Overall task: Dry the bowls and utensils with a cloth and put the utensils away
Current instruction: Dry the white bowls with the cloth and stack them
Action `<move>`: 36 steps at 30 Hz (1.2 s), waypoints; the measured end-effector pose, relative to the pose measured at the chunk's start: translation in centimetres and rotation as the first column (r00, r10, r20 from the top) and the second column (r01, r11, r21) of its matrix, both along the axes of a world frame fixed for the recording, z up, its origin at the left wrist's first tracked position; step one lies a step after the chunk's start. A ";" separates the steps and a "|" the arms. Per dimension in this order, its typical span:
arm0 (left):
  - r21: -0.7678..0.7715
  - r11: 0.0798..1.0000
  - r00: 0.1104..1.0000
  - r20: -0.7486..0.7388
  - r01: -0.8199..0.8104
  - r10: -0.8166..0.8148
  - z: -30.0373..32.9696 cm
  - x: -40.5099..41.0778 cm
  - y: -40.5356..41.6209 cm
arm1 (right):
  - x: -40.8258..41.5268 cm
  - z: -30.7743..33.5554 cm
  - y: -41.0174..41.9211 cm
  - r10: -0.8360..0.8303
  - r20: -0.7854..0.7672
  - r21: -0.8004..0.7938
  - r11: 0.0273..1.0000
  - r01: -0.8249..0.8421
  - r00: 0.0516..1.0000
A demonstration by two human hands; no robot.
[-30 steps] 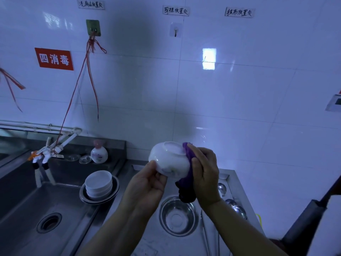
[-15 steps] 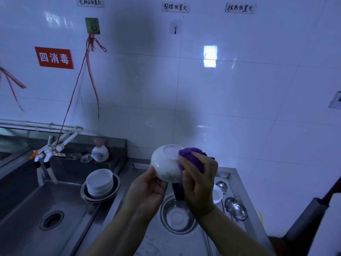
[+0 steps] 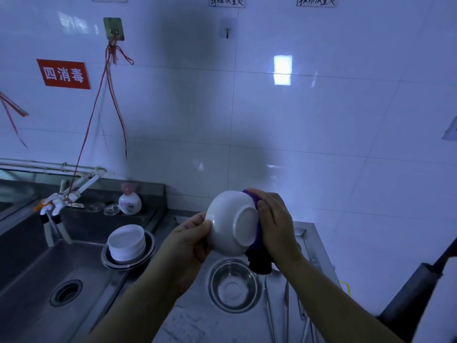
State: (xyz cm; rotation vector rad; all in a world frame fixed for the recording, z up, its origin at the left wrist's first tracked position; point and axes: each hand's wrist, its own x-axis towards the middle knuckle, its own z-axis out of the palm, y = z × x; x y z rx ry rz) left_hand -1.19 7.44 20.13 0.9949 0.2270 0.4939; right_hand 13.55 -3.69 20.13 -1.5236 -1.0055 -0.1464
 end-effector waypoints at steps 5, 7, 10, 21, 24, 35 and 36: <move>0.198 0.980 0.997 -0.072 -0.021 0.036 -0.2 1.1 -1.2 | 1.6 0.3 -0.6 -0.073 0.259 -0.039 0.996 0.086 0.963; 0.260 0.965 0.993 -0.109 -0.017 0.047 -0.4 1.6 -1.7 | 2.0 0.5 -0.7 -0.075 0.391 -0.046 0.994 0.101 0.917; 0.315 0.948 0.983 -0.162 -0.030 0.085 -0.7 2.5 -2.2 | 2.2 0.3 -0.4 -0.063 0.546 -0.061 0.992 0.114 0.836; 0.388 0.903 0.892 -0.320 -0.184 0.319 -3.3 1.8 -0.5 | 3.5 -5.2 4.3 0.199 0.228 -0.174 0.971 -0.162 0.953; 0.405 0.883 0.835 -0.381 -0.235 0.397 -4.7 0.0 2.3 | 3.2 -8.4 6.7 0.277 0.089 -0.348 0.909 -0.231 0.957; 0.803 0.589 0.584 -0.436 -0.090 0.685 -7.8 -6.8 22.3 | -0.1 -13.9 16.1 0.230 -0.028 -0.629 0.753 -0.196 0.973; 0.847 0.532 0.569 -0.427 -0.021 0.703 -8.2 -7.0 23.8 | -0.5 -14.1 17.0 0.208 -0.034 -0.626 0.758 -0.183 0.978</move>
